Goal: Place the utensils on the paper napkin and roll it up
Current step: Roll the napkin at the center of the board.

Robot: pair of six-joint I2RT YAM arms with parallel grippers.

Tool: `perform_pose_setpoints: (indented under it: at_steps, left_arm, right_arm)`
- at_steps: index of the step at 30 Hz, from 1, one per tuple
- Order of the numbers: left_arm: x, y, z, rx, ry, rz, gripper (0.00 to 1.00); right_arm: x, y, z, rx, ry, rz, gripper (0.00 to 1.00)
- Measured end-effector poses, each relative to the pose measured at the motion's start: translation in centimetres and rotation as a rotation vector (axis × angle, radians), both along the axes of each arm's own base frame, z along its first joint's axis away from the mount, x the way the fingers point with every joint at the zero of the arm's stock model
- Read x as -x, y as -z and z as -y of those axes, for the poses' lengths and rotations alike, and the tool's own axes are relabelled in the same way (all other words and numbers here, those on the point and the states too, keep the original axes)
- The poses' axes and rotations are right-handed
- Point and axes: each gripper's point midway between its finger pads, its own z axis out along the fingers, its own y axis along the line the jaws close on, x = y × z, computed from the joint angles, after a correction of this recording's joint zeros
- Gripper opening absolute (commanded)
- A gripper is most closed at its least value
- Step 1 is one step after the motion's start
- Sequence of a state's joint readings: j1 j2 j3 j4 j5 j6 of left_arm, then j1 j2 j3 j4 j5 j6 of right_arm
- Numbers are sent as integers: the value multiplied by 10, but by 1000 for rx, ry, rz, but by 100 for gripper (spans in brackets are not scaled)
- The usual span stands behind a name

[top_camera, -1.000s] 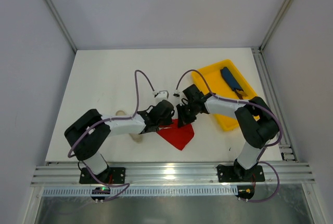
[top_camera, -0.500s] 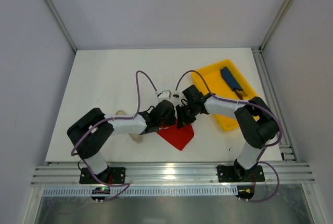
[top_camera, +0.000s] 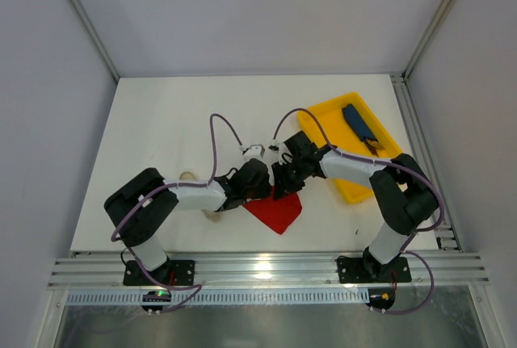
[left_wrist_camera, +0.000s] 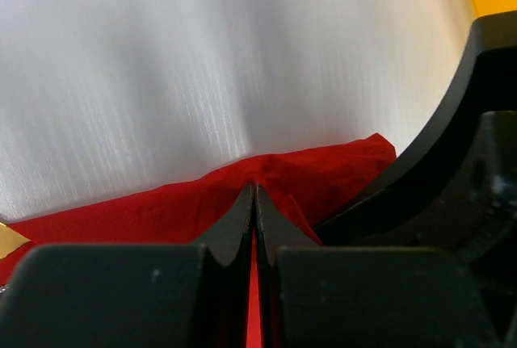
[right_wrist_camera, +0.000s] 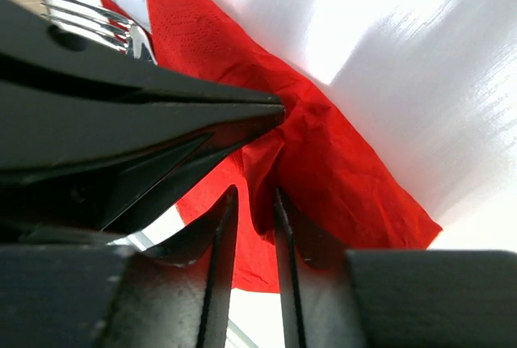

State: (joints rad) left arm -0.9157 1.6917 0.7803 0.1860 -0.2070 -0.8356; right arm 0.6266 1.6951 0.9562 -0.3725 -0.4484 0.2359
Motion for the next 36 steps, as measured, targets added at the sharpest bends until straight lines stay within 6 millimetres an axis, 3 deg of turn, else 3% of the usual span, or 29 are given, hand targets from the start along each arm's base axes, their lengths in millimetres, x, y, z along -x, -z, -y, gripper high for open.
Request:
perform_pose_setpoints:
  at_steps: [7,16,23,27,36]
  left_arm:
    - [2,3,-1,6,0,-2,0]
    - [3,4,-1,22,-6,-7,0]
    - [3,4,-1,25,-8,-8,0]
    - [3,4,-1,26,-8,-8,0]
    - [3,4,-1,26,-9,-7,0]
  right_arm:
    - [0,-16,-2,-34,2,25,36]
    - [-2,-23,-1,-39,34,27,36]
    - [-21,-31,4,-20,100,52,9]
    - [-26,-32,5,-18,117,58,4]
    - [-26,-17,8,18,124,30,4]
